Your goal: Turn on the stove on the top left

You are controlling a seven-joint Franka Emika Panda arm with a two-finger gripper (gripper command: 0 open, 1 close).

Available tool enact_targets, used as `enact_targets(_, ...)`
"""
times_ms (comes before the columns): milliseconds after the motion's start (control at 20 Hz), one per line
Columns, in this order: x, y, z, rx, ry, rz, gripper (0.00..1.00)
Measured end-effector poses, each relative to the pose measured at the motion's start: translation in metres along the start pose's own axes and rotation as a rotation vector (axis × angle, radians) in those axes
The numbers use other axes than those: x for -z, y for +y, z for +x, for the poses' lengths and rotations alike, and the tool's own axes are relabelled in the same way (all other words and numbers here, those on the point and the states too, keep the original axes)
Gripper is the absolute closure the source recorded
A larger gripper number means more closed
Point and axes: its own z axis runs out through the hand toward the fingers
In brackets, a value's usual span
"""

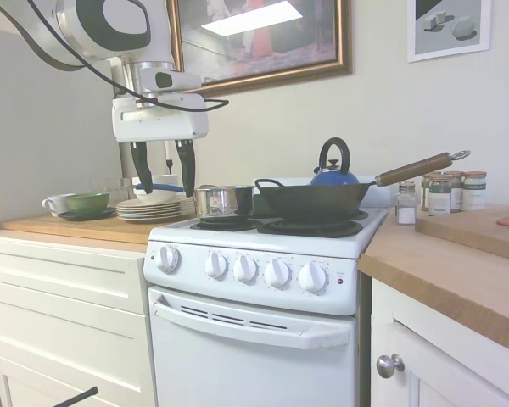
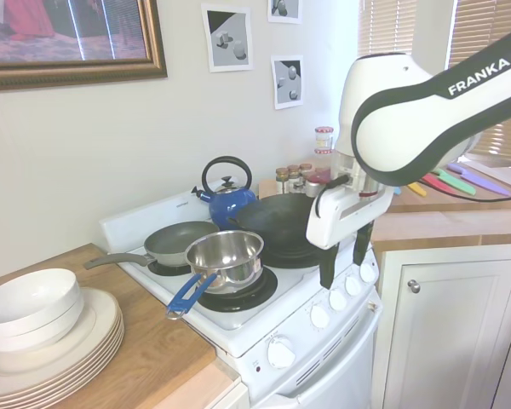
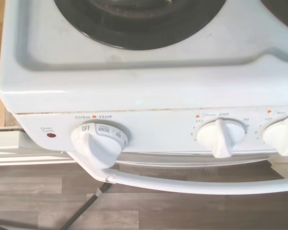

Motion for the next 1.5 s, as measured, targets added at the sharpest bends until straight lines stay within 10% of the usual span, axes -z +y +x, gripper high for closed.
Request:
enact_targets(700,-0.055,0.015,0.036,-0.024,-0.051,-0.063,0.0)
enact_targets(750,-0.059,0.015,0.041,-0.025,-0.056,-0.07,1.0)
enact_targets(1500,-0.09,0.042,0.086,0.015,-0.032,-0.127,1.0)
